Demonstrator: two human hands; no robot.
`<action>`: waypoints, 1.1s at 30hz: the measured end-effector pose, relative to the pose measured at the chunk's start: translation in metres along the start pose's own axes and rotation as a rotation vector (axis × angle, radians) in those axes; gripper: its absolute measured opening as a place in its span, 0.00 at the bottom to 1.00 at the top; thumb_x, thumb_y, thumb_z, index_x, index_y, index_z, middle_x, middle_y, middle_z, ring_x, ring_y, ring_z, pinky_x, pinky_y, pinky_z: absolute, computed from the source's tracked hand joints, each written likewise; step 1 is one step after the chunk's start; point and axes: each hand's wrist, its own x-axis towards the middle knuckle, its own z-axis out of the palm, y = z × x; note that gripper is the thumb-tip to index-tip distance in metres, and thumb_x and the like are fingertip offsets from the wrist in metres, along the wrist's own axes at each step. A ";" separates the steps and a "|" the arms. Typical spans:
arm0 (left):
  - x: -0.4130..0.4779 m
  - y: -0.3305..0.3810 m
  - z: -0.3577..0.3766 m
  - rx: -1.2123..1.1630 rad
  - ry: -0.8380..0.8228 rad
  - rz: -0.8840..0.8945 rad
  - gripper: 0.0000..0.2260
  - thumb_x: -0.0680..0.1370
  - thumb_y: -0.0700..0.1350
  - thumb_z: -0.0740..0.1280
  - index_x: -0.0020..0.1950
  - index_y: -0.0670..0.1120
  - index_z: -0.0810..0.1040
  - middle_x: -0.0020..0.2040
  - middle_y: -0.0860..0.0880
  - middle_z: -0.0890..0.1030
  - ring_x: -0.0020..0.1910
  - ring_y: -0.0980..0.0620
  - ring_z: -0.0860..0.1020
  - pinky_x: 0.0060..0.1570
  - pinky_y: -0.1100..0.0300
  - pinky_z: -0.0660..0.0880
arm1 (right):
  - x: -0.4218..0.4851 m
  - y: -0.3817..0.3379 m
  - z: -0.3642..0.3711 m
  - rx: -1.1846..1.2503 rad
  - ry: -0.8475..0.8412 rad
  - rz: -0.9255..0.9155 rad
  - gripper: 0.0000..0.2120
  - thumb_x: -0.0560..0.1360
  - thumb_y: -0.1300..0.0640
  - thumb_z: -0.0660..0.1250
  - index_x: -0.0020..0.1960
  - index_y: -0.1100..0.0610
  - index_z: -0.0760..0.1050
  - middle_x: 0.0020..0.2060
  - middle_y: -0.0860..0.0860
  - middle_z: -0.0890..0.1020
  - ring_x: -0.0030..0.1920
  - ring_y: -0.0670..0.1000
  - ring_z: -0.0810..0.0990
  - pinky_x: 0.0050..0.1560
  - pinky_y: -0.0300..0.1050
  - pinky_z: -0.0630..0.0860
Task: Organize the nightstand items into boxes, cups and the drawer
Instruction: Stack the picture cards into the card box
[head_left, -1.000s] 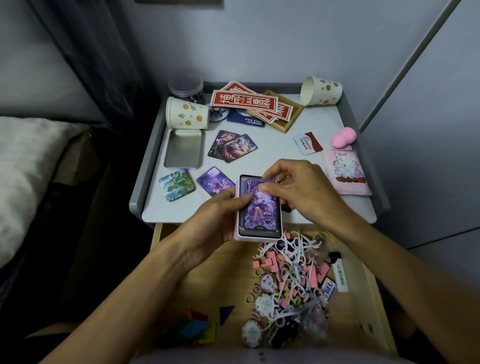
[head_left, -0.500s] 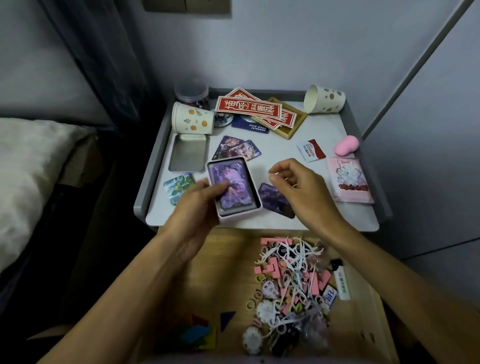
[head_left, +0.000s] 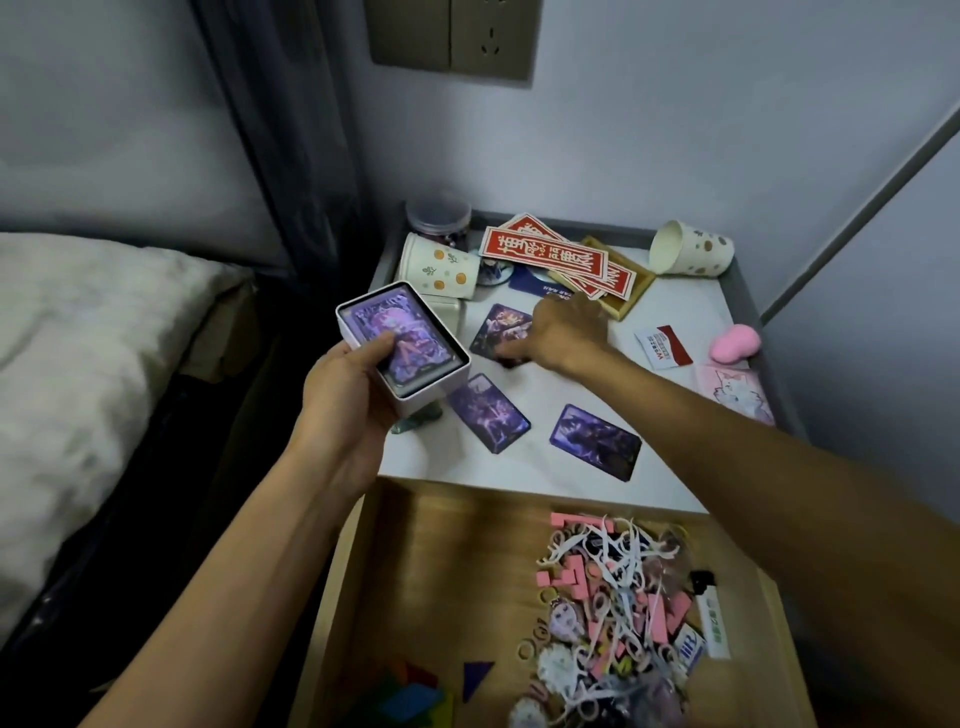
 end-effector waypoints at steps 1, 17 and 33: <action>0.001 0.003 -0.001 -0.004 -0.002 -0.001 0.13 0.81 0.39 0.64 0.65 0.39 0.76 0.51 0.43 0.86 0.43 0.48 0.85 0.43 0.53 0.84 | 0.002 -0.007 0.001 -0.025 -0.008 0.027 0.49 0.63 0.32 0.75 0.72 0.60 0.65 0.74 0.63 0.63 0.72 0.65 0.62 0.69 0.58 0.64; -0.001 0.017 -0.010 -0.022 0.001 -0.006 0.13 0.81 0.40 0.64 0.65 0.41 0.76 0.52 0.43 0.86 0.48 0.46 0.85 0.53 0.47 0.81 | 0.006 0.005 -0.026 0.503 -0.188 -0.197 0.31 0.72 0.59 0.75 0.72 0.57 0.69 0.62 0.53 0.75 0.51 0.50 0.77 0.44 0.41 0.75; 0.000 0.012 -0.006 -0.012 -0.004 -0.019 0.14 0.80 0.41 0.65 0.65 0.41 0.76 0.53 0.42 0.85 0.46 0.46 0.85 0.54 0.46 0.81 | 0.019 -0.018 -0.012 0.057 -0.163 -0.111 0.46 0.59 0.42 0.82 0.68 0.61 0.67 0.67 0.58 0.71 0.65 0.60 0.72 0.58 0.50 0.74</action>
